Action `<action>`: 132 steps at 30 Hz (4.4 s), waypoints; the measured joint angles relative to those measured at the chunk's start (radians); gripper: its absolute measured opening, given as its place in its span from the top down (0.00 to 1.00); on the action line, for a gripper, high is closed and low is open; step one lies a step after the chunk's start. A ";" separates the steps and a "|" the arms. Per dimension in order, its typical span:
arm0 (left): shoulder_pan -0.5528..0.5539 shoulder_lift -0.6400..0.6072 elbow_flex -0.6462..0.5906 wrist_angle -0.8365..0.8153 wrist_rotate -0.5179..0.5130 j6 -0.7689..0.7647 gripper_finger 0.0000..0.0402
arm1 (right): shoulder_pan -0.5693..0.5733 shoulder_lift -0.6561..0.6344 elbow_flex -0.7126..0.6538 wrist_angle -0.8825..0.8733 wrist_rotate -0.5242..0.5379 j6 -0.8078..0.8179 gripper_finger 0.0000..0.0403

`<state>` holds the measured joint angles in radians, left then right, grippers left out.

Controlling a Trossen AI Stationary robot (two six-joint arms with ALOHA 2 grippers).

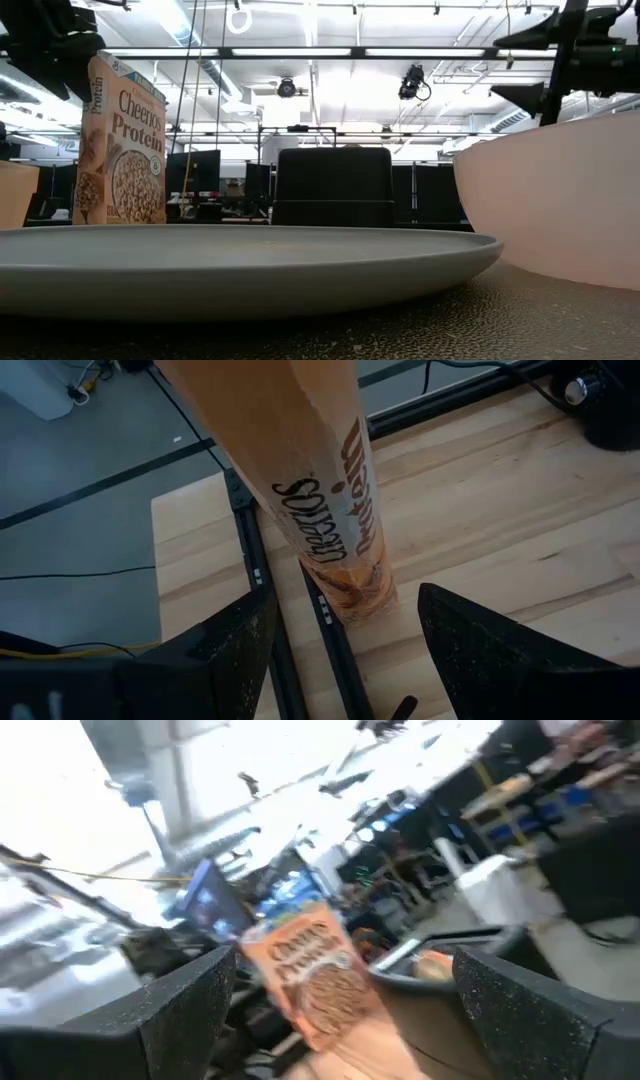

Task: Arrange a breakfast setting
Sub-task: Put cereal into the pink bowl

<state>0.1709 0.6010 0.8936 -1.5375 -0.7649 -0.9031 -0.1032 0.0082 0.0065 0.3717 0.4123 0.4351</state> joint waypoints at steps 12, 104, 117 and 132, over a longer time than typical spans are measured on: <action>0.000 0.000 0.000 0.001 0.055 -0.007 0.37 | 0.000 0.025 0.000 0.012 -0.097 -0.145 0.09; 0.303 0.298 -0.150 0.543 0.015 0.050 0.37 | 0.016 0.099 0.000 0.048 -0.676 -0.663 0.14; 0.268 0.305 -0.235 0.655 0.015 0.107 0.56 | 0.016 0.098 0.000 0.060 -0.675 -0.640 0.14; 0.256 0.289 -0.232 0.622 0.004 0.216 0.94 | 0.016 0.098 0.000 0.038 -0.552 -0.610 0.14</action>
<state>0.4269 0.8900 0.6616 -0.9153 -0.7614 -0.6876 -0.0872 0.1066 0.0063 0.4094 -0.1393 -0.1752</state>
